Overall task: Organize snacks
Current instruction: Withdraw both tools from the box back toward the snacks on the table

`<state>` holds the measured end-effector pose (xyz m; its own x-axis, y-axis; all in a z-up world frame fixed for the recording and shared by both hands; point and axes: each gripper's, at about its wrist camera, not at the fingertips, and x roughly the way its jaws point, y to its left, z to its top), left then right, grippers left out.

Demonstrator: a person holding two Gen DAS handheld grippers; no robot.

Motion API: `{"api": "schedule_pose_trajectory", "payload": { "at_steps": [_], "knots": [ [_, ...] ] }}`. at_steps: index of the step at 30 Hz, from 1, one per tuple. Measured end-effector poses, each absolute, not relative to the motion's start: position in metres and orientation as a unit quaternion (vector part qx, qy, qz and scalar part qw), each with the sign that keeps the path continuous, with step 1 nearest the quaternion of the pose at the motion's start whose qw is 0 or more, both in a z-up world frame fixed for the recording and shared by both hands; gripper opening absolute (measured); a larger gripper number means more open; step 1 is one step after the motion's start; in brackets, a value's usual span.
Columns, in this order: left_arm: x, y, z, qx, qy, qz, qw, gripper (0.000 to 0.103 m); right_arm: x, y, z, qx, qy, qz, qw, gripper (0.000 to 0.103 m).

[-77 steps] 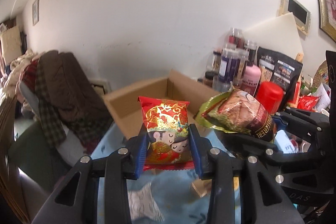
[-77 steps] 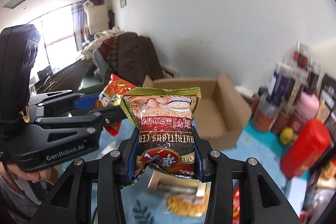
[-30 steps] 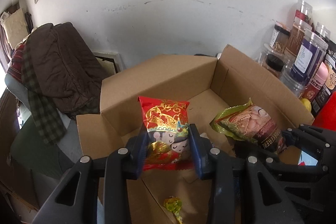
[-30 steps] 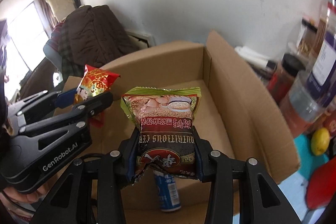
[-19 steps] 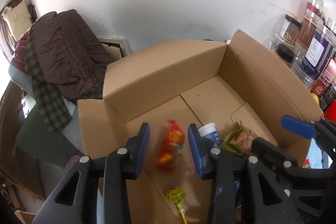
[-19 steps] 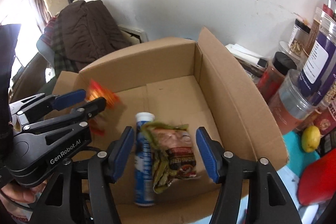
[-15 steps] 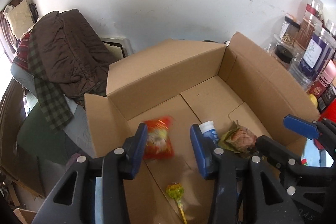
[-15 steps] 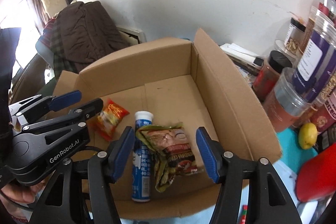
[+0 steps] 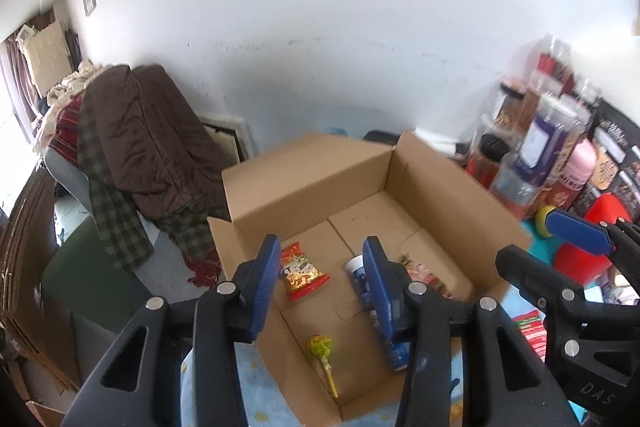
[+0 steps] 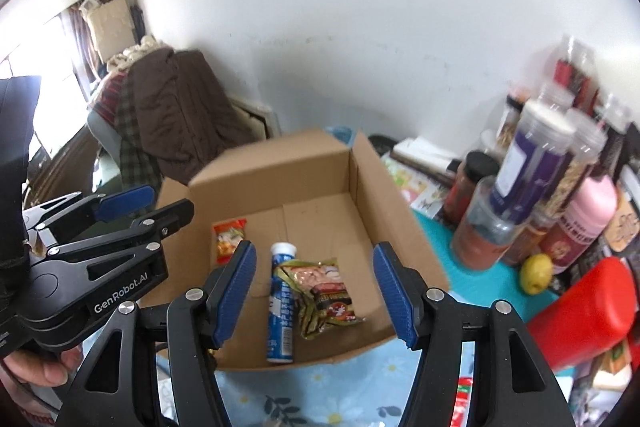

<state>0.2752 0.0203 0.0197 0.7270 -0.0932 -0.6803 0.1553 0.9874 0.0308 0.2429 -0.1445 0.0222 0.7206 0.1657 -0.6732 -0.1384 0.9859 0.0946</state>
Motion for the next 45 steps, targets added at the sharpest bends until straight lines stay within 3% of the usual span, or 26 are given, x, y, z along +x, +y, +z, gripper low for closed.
{"api": "schedule_pose_trajectory", "payload": {
  "at_steps": [10,11,12,14,19,21,26,45],
  "knots": [
    [0.218,0.009,0.064,0.045,0.312,-0.099,0.944,0.045,0.182,-0.157,0.064,0.008,0.305,0.062,0.950,0.065],
    [0.212,0.009,0.066,0.044,0.307,-0.102,0.945,0.054,0.174,-0.158,0.067,0.008,0.299,0.059,0.952,0.067],
    [0.207,0.009,0.069,0.042,0.301,-0.106,0.947,0.069,0.168,-0.160,0.070,0.009,0.295,0.057,0.954,0.069],
    [0.195,0.009,0.074,0.036,0.284,-0.115,0.951,0.082,0.156,-0.164,0.075,0.012,0.287,0.058,0.956,0.070],
    [0.165,0.007,0.086,0.039,0.258,-0.137,0.955,0.082,0.126,-0.168,0.083,0.012,0.273,0.048,0.961,0.076],
    [0.155,0.006,0.087,0.042,0.253,-0.146,0.955,0.082,0.110,-0.169,0.085,0.012,0.266,0.044,0.963,0.084],
    [0.129,0.000,0.083,0.059,0.244,-0.170,0.953,0.082,0.080,-0.171,0.083,0.014,0.257,0.030,0.966,0.093],
    [0.071,-0.018,0.043,0.087,0.242,-0.253,0.932,0.082,0.014,-0.186,0.037,0.047,0.283,-0.010,0.958,0.094]
  ]
}}
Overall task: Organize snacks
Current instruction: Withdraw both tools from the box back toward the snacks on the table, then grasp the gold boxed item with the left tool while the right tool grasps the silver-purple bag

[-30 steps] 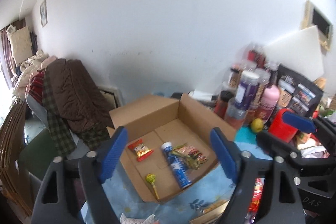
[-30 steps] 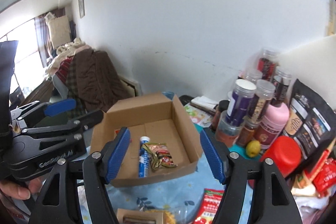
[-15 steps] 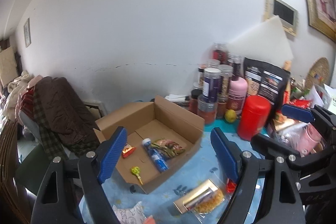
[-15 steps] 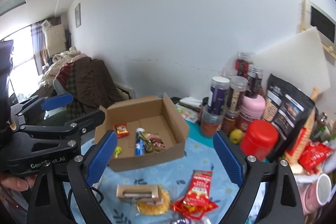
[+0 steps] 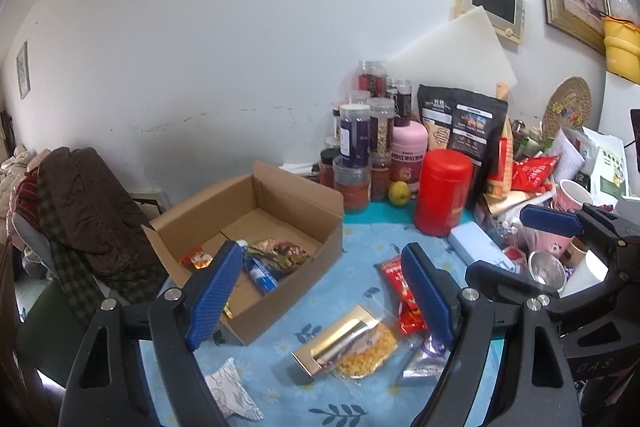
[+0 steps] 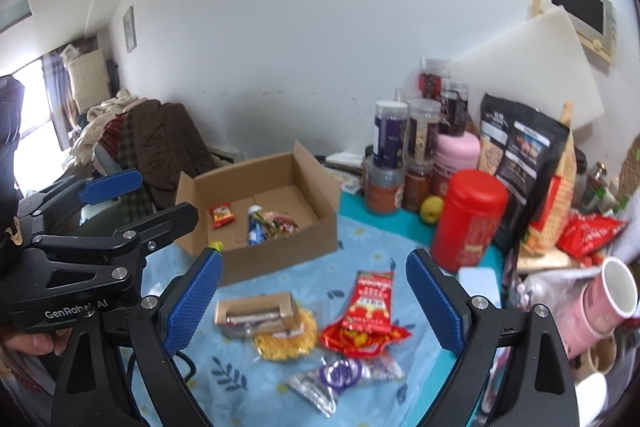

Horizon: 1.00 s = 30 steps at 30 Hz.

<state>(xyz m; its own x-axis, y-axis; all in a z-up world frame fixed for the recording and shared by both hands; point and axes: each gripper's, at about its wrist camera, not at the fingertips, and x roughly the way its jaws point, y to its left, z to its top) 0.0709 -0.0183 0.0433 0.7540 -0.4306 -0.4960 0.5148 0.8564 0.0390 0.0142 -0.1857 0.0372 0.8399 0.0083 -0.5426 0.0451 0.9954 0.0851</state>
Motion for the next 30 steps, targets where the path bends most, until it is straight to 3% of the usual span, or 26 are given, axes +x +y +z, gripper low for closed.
{"api": "schedule_pose_trajectory", "payload": {
  "at_steps": [30],
  "knots": [
    [0.083,-0.020,-0.067,0.066,0.357,-0.282,0.888,0.082,0.008,-0.206,-0.100,0.137,0.420,-0.019,0.897,0.094]
  ]
}}
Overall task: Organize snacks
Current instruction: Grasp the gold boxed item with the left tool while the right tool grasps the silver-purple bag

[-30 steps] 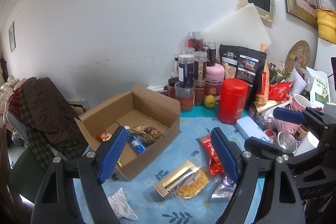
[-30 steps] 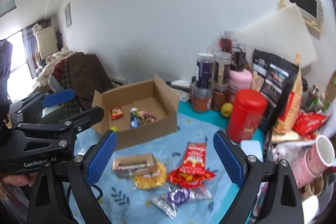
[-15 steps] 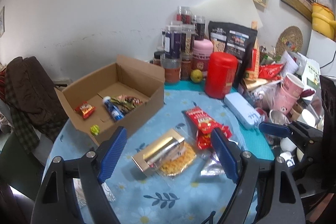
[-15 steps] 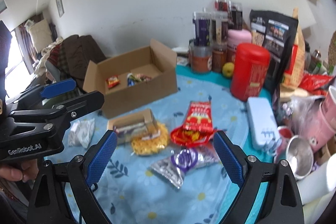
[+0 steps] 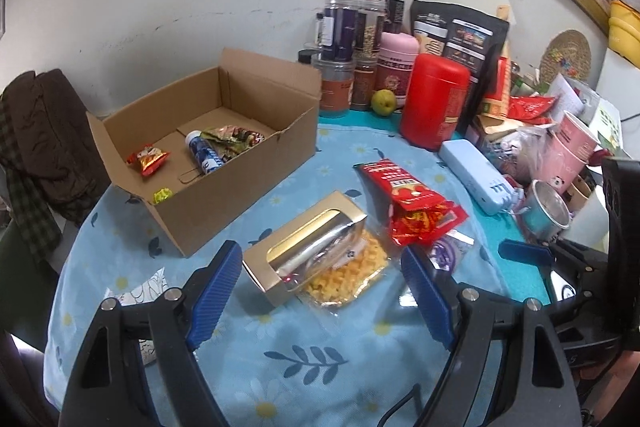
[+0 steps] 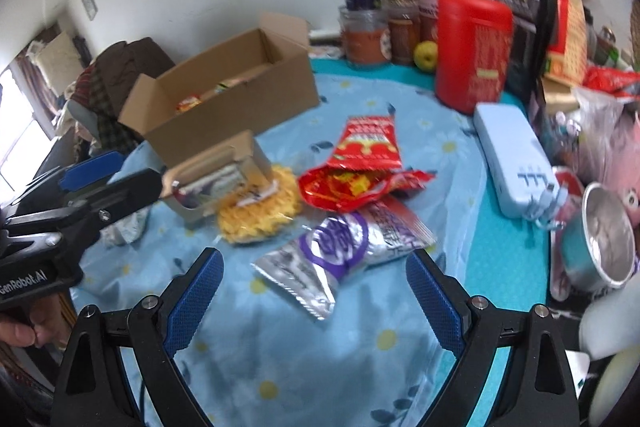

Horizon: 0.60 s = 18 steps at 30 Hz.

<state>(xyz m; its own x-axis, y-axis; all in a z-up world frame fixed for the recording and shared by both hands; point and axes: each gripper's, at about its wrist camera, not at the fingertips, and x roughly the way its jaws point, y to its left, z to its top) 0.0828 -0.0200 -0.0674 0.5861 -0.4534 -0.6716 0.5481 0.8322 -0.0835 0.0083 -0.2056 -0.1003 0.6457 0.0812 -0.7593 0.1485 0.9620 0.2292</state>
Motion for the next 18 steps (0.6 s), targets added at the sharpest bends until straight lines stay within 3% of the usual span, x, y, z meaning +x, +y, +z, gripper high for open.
{"api": "schedule_pose_trajectory", "payload": {
  "at_steps": [18],
  "knots": [
    [0.143,-0.052,-0.110,0.100,0.420,-0.331,0.839,0.082,0.049,-0.236,-0.148,0.203,0.472,-0.034,0.857,0.094]
  ]
}}
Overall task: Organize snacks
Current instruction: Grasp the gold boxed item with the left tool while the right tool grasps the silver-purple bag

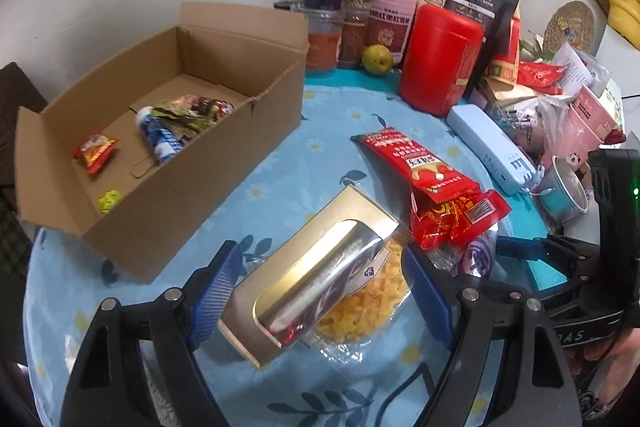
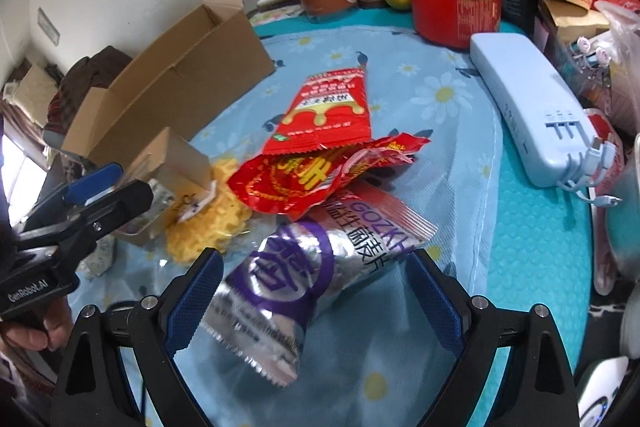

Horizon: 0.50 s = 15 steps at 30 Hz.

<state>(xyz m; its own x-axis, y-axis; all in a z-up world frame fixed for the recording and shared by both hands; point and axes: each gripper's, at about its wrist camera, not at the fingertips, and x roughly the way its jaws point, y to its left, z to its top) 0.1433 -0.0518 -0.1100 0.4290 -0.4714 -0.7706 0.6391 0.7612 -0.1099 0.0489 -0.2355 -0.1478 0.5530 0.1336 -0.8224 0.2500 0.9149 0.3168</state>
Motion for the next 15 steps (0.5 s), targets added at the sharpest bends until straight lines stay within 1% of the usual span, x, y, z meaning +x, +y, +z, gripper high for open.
{"api": "schedule_pose_trajectory", "payload": {
  "at_steps": [2,3,4,5,6,7,9,10,11,12,13,15],
  "knots": [
    [0.146,-0.055,-0.115,0.110,0.425,-0.332,0.835,0.082,0.049,-0.233,-0.150,0.194,0.471,-0.033,0.860,0.092],
    [0.148,-0.057,-0.118,0.116,0.427,-0.330,0.834,0.082,0.048,-0.232,-0.150,0.186,0.469,-0.032,0.863,0.086],
    [0.148,-0.058,-0.119,0.121,0.427,-0.329,0.834,0.082,0.048,-0.230,-0.150,0.176,0.470,-0.031,0.865,0.083],
    [0.148,-0.059,-0.121,0.126,0.425,-0.327,0.835,0.081,0.048,-0.229,-0.151,0.173,0.471,-0.031,0.865,0.076],
    [0.147,-0.060,-0.122,0.131,0.420,-0.324,0.838,0.073,0.046,-0.230,-0.151,0.171,0.471,-0.032,0.865,0.070],
    [0.145,-0.060,-0.122,0.135,0.417,-0.320,0.840,0.066,0.045,-0.230,-0.152,0.169,0.471,-0.032,0.865,0.067],
    [0.144,-0.061,-0.125,0.142,0.427,-0.317,0.835,0.039,0.042,-0.231,-0.151,0.162,0.472,-0.032,0.866,0.060],
    [0.144,-0.061,-0.126,0.141,0.436,-0.316,0.831,0.039,0.040,-0.229,-0.150,0.152,0.473,-0.031,0.867,0.058],
    [0.143,-0.059,-0.127,0.137,0.438,-0.314,0.831,0.038,0.038,-0.228,-0.150,0.140,0.473,-0.031,0.869,0.054],
    [0.141,-0.058,-0.126,0.136,0.438,-0.315,0.831,0.038,0.036,-0.226,-0.148,0.130,0.473,-0.031,0.871,0.048],
    [0.138,-0.057,-0.126,0.136,0.438,-0.315,0.831,0.038,0.031,-0.225,-0.147,0.125,0.473,-0.027,0.872,0.045],
    [0.131,-0.054,-0.125,0.134,0.440,-0.312,0.832,0.037,0.025,-0.224,-0.146,0.122,0.473,-0.021,0.872,0.043]
  ]
}}
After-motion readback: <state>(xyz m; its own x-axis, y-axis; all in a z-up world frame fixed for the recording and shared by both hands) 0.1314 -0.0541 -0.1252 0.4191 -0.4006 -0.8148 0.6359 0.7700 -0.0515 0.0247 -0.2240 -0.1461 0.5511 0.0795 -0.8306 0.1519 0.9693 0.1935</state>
